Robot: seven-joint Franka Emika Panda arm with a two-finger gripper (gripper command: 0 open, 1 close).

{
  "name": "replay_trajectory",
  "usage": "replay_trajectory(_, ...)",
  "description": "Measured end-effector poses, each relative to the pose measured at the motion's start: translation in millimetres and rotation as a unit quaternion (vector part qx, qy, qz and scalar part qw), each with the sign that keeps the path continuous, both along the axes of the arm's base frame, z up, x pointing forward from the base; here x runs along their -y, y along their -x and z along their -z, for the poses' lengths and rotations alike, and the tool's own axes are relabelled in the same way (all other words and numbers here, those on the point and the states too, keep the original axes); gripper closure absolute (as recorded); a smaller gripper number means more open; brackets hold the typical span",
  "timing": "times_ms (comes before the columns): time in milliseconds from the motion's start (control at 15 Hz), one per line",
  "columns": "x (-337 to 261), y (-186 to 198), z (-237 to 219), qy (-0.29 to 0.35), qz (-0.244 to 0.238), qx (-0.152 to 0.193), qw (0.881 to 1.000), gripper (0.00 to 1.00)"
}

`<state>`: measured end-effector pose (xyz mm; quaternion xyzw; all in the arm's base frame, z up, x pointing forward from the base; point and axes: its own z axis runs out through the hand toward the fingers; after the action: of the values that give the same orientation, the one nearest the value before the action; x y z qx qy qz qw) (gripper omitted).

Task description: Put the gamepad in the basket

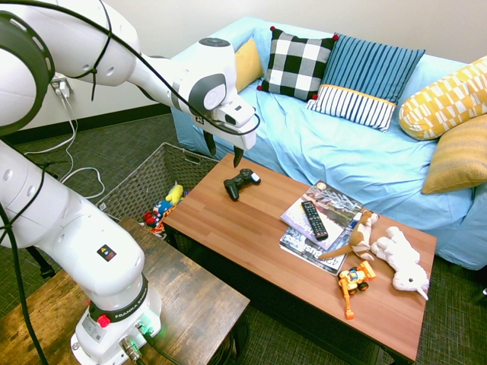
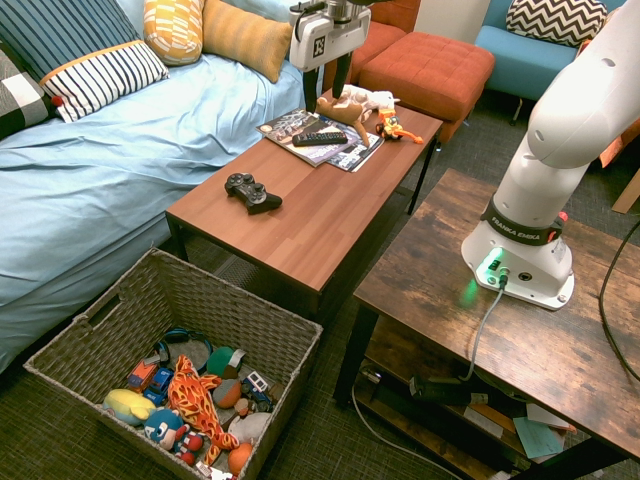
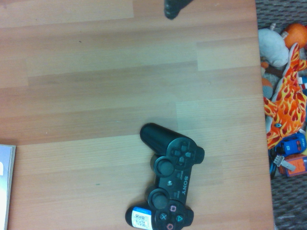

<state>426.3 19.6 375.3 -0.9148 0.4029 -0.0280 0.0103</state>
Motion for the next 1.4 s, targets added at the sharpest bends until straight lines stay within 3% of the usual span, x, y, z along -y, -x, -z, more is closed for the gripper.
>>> replay_trajectory(333,-4.3,-12.0,6.8,-0.001,0.012,0.006,1.000,0.00)
replay_trajectory(600,-21.5,-56.1,30.6,0.006,0.030,0.009,0.999,0.00)
replay_trajectory(1000,-57.9,-125.6,99.3,0.002,0.043,-0.022,0.999,0.00)
replay_trajectory(1400,-69.4,-157.6,187.0,0.007,0.063,-0.054,0.997,0.00)
